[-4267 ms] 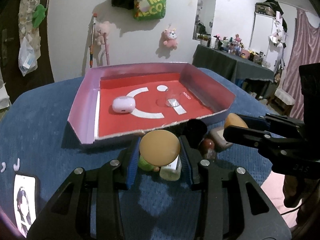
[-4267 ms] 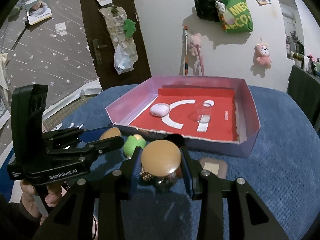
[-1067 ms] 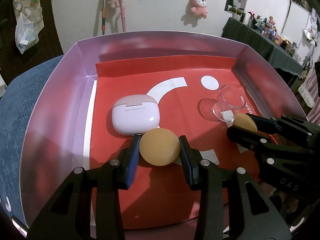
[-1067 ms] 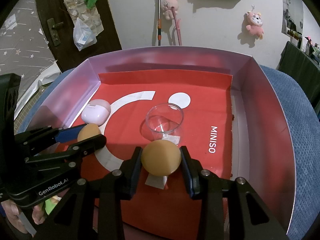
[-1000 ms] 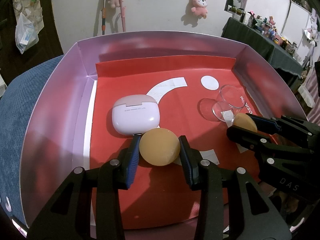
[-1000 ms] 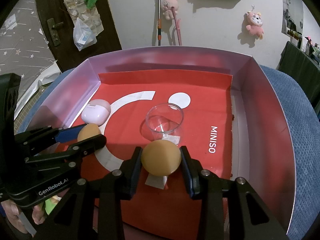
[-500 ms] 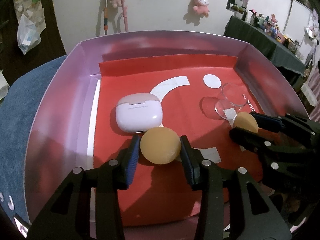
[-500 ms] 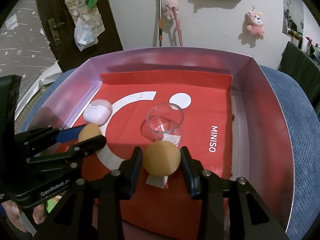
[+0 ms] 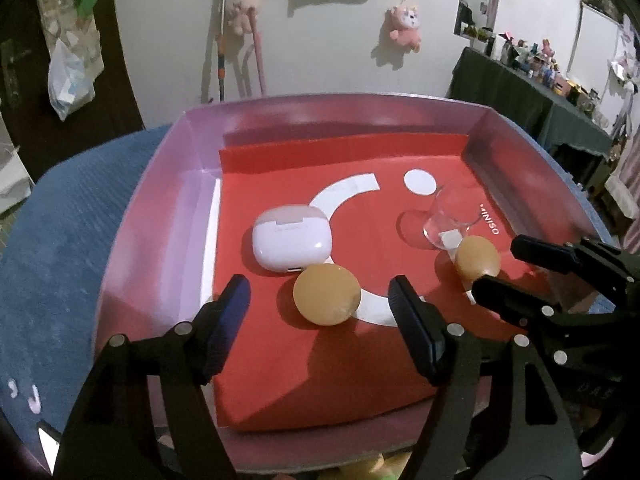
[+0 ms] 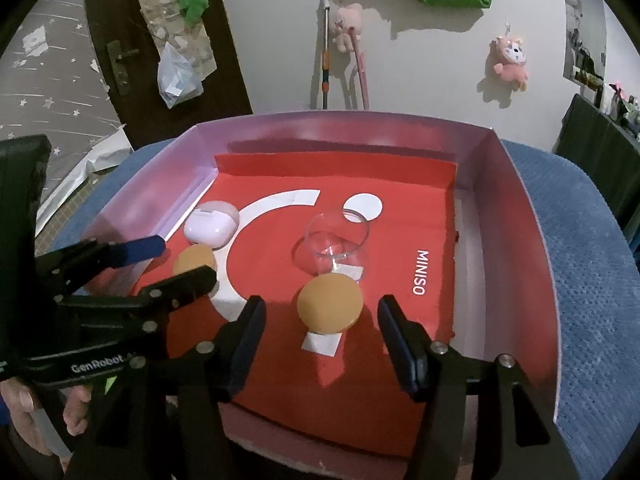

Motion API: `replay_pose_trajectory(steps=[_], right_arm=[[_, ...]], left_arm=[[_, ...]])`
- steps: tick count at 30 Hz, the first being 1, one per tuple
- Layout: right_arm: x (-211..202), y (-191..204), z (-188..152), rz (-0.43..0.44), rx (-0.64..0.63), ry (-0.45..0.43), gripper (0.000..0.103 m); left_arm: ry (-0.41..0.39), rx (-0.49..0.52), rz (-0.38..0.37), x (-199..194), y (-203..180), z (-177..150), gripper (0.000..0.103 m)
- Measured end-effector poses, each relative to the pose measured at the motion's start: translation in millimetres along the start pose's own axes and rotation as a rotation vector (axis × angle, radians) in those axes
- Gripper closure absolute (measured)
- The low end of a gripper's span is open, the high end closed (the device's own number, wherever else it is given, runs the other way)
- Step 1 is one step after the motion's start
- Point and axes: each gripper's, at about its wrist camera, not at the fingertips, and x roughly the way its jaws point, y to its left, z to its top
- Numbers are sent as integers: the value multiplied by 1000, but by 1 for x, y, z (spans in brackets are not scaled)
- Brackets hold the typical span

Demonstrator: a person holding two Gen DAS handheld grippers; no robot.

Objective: Organize rigid objects
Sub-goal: 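Lower and release the puff with left tool while right tool releases its puff beside the cup, then withdraw both open tools from the tray toward the items on the table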

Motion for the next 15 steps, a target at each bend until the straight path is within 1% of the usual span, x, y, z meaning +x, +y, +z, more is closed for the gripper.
replay_pose_trajectory(steps=[4,6,11,13,15], right_arm=[[-9,1,-3,12,-3,-17,34],[-15,4,-4,16,-7,-31,31],[-30,9,-9,25,-26,-65,21],[-38,12,-11,30,-37,-85,19],[-43,14,-13,34,-44,-98,11]], left_arm=[[-10,-1,-8,-6,0,0,30],[-18,-5,-7,-8,1,0,24],[-41,-19,-11,-16,4,-3,13],[-53,-21,-5,-19,4,-3,11],[-66,-17,5,-23,4,-4,9]])
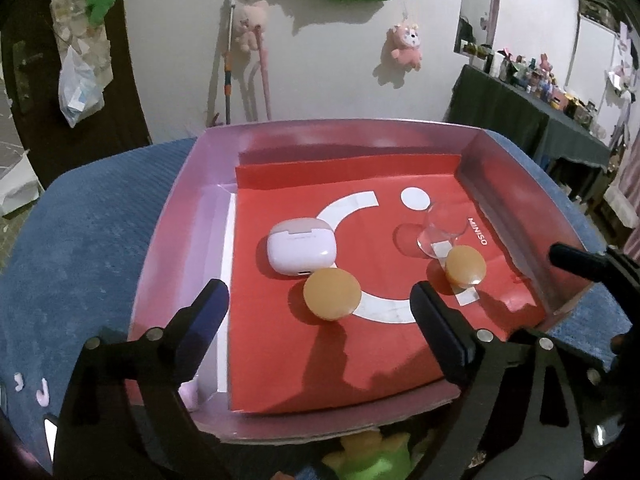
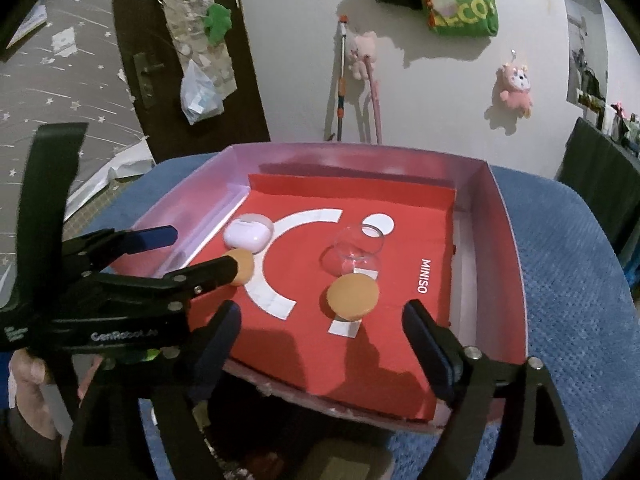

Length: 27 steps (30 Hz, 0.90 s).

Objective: Organize rigid objects
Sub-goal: 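Withdraw both open tools from the tray toward the items on the table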

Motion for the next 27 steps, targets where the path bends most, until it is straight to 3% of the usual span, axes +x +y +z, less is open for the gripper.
replay_pose_trajectory(steps=[2,14,27], right_arm=[[-6,3,-1,-4,-10,-20,2],[-36,12,-8,-12,-47,-92,0],[-70,27,-26,-35,-106,-203,0]], left_arm=[[-10,5,4,-4,-1,0,5],[-54,2,21,-23,1,-3,0],[-175,-8,-14,-61,4,-15,0]])
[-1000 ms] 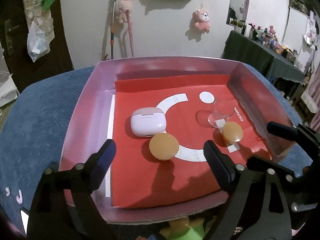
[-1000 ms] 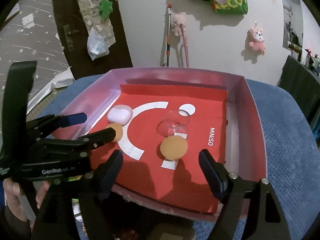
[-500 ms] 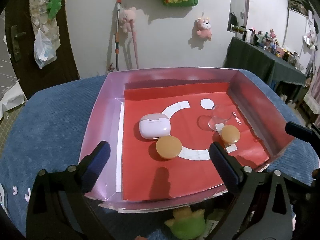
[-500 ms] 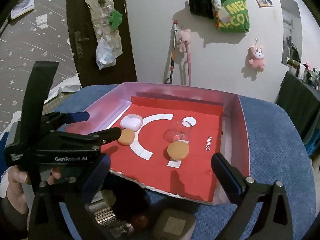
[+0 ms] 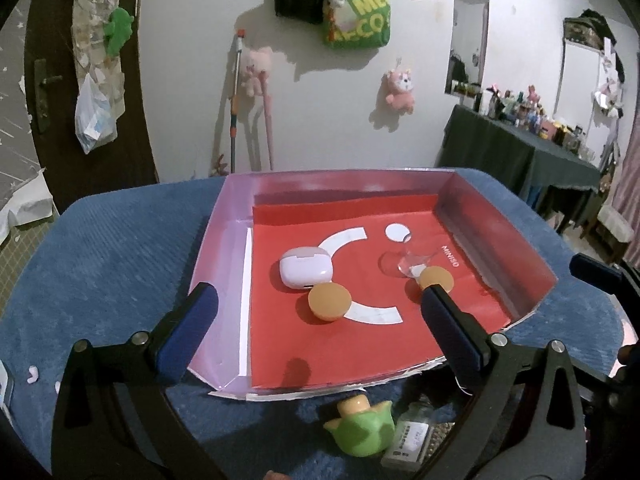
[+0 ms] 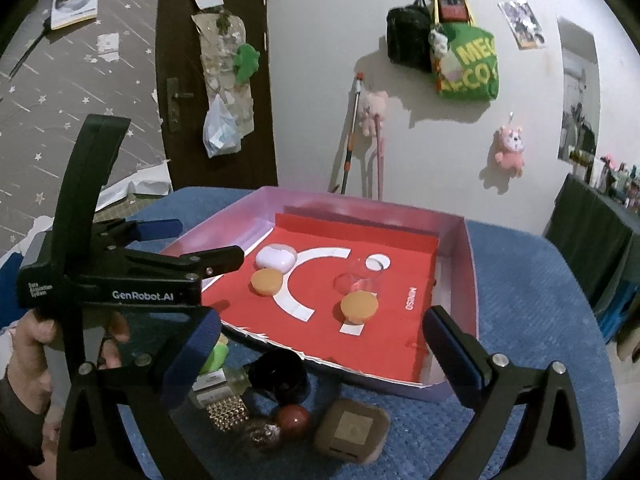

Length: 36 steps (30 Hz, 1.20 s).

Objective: Organize rigid objects
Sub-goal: 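Withdraw both open tools from the tray toward the items on the table, then grasp the green frog toy with left tool while right tool grasps the brown square case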

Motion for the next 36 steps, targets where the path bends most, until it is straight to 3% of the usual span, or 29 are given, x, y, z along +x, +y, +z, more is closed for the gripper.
replay_pose_trajectory(steps=[7,12,22,25,29,36], right_arm=[[-19,7,-8,-20,-14,-67,0],[-32,8,-14,-51,16,-109,0],[-60,25,-28,-119,3,-197,0],[-62,30,-31,-112,-12,-189,0],[-62,34,-36,-117,-9,-176,9],[-63,33,-48,-112,25,-154,11]], left_arm=[[-11,0,-11,-15,0,-10,0],[-41,32,31,-29,-7,-20,0],[-29,34,18,-43,-12,-37,0],[-21,25,7,-45,-12,-43,0],[2,4,-18,-44,-9,-49,0],[16,-27,-59,-45,-5,-62,0]])
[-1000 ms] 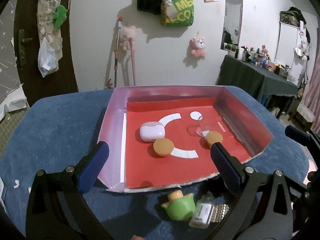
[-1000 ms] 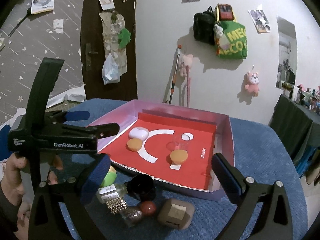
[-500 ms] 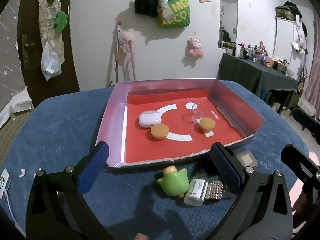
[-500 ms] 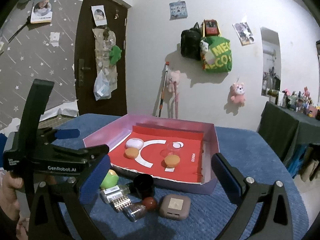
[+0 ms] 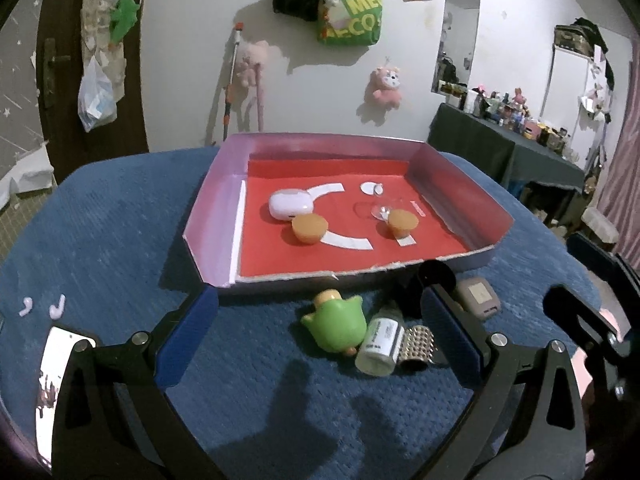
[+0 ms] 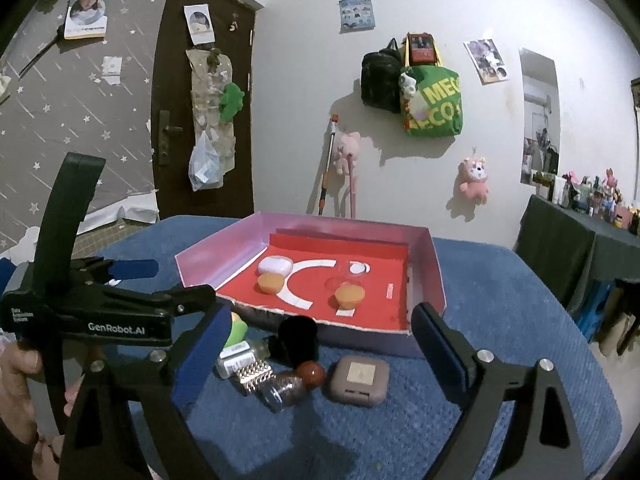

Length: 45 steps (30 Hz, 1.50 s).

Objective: Organize rigid objects
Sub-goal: 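Grasp the green frog toy with left tool while right tool grasps the brown square case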

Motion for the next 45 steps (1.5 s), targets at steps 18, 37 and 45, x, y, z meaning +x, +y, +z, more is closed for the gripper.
replay_pose_trajectory(steps=[18,37,45], right_arm=[[12,1,-29,44,17,117,34],[33,-16,-46,7,70,220,50],[47,-25,-47,-9,86,250,50]], left_arm=[[31,21,-20,2,-7,-27,0],[111,-9,-80,25,-2,-39,27],[97,-64,-112,24,12,-33,29]])
